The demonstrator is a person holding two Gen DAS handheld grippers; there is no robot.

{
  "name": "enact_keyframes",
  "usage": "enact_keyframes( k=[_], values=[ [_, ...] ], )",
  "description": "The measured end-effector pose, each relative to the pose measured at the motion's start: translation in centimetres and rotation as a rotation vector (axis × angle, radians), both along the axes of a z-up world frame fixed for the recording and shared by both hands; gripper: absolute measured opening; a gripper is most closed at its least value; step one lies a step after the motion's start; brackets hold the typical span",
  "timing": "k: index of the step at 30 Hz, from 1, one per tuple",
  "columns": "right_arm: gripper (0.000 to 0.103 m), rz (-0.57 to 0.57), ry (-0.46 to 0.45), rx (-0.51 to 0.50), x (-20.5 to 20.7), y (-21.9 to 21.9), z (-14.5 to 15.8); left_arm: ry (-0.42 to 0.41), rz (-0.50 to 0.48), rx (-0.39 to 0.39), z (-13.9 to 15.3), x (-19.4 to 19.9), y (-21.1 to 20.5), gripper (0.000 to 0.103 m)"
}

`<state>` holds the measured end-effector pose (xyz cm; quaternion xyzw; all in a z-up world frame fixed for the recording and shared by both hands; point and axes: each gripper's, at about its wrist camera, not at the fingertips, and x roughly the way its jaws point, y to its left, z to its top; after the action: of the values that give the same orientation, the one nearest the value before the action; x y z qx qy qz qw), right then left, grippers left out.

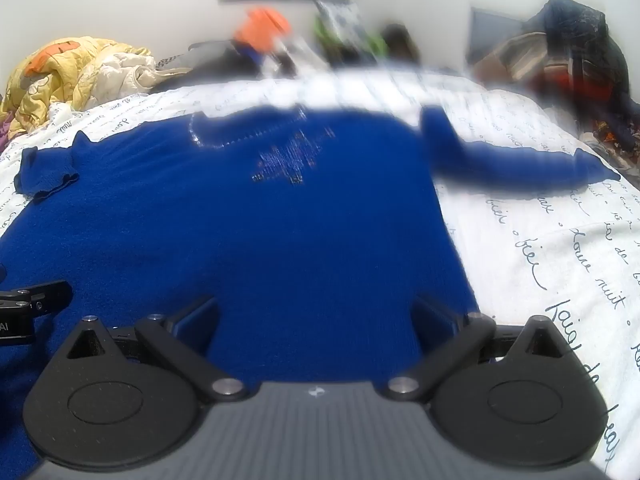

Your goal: Fold small clothes

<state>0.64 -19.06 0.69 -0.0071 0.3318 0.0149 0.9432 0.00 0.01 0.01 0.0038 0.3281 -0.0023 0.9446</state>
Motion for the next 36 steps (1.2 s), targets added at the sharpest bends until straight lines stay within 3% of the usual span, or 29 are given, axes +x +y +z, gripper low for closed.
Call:
enact_keyframes(
  k=[36],
  values=[
    [0.103, 0.001, -0.003, 0.004, -0.01, -0.22, -0.02, 0.0, 0.0, 0.0, 0.0, 0.0, 0.0, 0.103]
  ],
)
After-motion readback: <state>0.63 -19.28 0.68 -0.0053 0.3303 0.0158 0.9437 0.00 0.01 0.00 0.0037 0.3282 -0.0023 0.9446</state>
